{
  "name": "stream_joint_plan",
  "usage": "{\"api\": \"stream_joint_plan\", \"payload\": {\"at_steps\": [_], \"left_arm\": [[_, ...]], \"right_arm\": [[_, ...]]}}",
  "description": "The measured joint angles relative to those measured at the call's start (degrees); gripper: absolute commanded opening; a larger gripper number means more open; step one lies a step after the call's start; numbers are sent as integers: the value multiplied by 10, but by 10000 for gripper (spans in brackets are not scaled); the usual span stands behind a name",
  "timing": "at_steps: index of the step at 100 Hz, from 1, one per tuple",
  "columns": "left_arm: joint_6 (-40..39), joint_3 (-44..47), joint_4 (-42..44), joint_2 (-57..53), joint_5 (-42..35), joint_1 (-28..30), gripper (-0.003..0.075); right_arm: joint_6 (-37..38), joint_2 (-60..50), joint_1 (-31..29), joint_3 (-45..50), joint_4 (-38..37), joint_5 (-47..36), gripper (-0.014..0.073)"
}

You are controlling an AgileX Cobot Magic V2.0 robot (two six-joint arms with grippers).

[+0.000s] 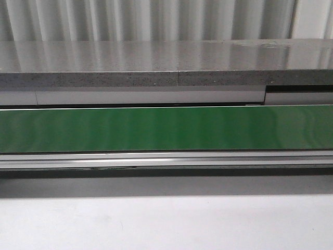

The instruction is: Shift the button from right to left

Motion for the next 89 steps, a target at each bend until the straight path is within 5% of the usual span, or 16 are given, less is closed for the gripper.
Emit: {"api": "stream_joint_plan", "payload": {"at_steps": [11, 40, 89], "left_arm": [[0, 0, 0, 0, -1, 0, -20], [0, 0, 0, 0, -2, 1, -20], [0, 0, 0, 0, -2, 1, -20]], "right_arm": [[13, -2, -10, 46, -4, -50, -67], [18, -33, -11, 52, -17, 26, -67], [19, -33, -11, 53, -17, 31, -67]]}}
